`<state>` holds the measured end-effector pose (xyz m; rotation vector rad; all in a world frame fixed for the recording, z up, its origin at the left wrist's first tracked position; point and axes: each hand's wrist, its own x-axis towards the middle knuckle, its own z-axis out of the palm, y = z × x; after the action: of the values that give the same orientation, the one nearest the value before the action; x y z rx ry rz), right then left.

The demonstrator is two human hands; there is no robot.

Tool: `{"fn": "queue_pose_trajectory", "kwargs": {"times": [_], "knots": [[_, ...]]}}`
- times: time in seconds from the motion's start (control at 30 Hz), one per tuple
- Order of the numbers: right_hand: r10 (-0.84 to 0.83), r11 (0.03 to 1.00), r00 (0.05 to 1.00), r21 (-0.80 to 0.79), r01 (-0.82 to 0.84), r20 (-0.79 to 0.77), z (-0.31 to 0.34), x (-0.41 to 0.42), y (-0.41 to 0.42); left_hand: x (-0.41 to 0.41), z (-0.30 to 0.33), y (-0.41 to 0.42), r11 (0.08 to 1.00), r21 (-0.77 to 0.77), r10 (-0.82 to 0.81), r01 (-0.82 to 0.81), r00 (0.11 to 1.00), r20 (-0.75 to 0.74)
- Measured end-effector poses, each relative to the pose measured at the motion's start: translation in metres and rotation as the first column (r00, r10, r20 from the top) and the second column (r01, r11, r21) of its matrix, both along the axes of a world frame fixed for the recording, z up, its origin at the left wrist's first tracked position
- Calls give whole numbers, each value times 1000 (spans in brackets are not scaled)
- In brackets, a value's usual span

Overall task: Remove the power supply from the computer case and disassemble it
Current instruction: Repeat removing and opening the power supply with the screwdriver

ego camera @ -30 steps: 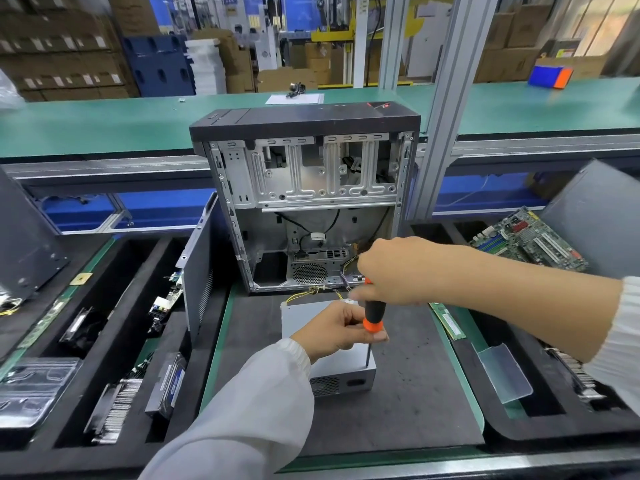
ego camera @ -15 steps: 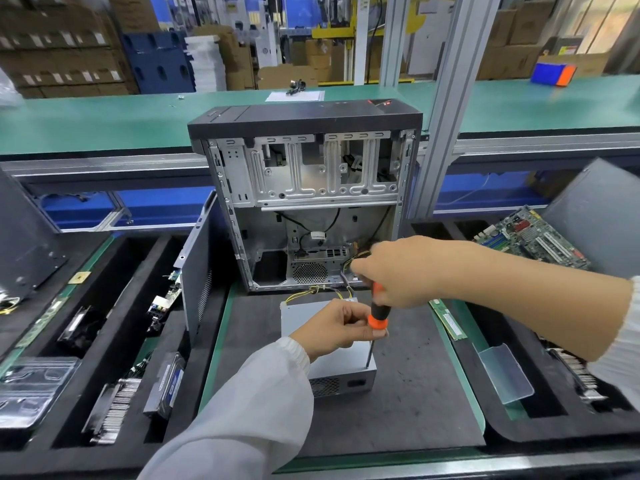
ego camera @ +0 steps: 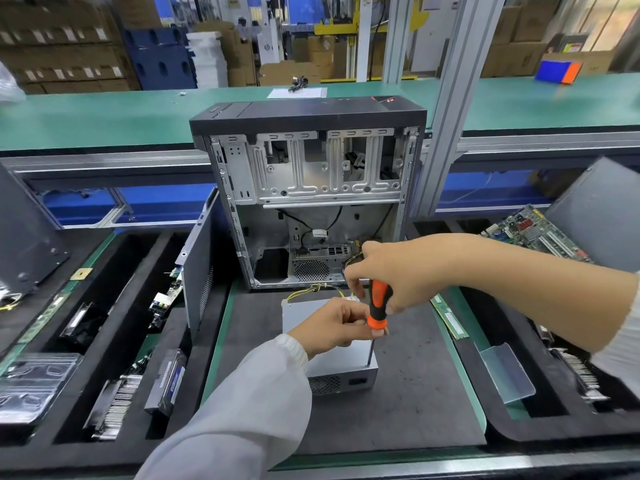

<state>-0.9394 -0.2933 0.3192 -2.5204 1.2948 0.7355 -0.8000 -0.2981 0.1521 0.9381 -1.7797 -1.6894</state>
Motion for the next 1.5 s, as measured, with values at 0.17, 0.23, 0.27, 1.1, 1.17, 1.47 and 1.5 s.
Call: {"fn": "queue_pose_trajectory", "kwargs": {"times": [0.17,0.23,0.27,1.1,1.17,1.47,1.5], "knots": [[-136,968,991,-211,133,0,-4,5,4,1,1,0,999,-20,33,-33,999,11],[-108,954,994,-284,94,-34,-9,7,2,0,-1,0,999,-19,36,-36,998,41],[-81,966,996,-248,73,-25,-10,8,1,0,-3,-1,999,-10,38,-37,998,48],[-85,988,979,-110,107,186,8,-10,-9,10,-40,6,950,-302,195,-77,903,383],[-117,982,967,-119,147,229,10,-12,-10,18,-39,2,947,-282,254,-153,894,369],[-555,832,611,389,396,565,-50,-27,-30,67,-34,-19,754,125,637,-645,764,99],[-612,786,590,489,378,527,-63,-30,-30,71,-33,-20,727,219,661,-651,750,35]]}}
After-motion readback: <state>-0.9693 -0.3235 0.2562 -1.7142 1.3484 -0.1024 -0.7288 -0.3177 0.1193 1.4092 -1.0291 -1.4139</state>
